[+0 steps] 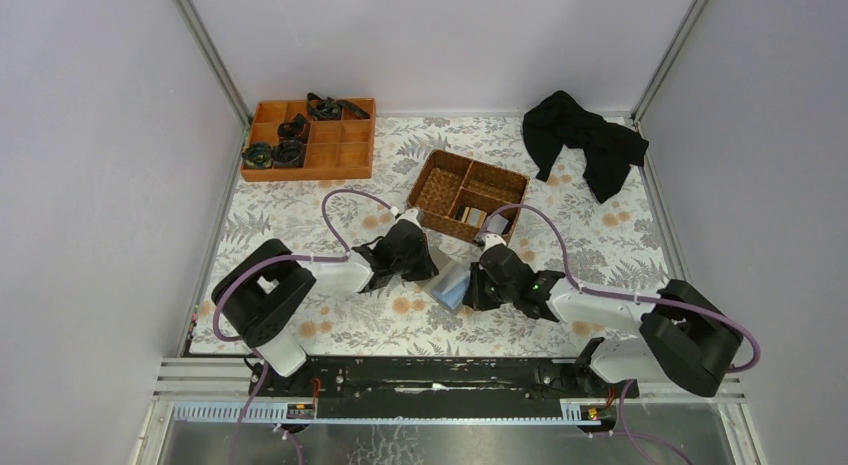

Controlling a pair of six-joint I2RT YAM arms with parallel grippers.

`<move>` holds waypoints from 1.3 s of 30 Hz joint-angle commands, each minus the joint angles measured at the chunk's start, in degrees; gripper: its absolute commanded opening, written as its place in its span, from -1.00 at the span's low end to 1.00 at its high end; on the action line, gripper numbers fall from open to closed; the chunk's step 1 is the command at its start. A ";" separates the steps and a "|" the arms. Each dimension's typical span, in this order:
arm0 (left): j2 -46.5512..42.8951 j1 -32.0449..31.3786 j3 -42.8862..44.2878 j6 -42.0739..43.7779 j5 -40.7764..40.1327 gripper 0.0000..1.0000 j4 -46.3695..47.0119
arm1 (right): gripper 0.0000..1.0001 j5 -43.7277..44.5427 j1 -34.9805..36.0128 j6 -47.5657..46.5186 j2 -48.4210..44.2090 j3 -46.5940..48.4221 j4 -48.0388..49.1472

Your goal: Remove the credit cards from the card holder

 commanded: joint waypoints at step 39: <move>-18.22 -4.30 4.99 6.27 -12.06 -0.60 -19.60 | -0.96 -2.41 -2.52 -1.42 13.11 5.02 10.03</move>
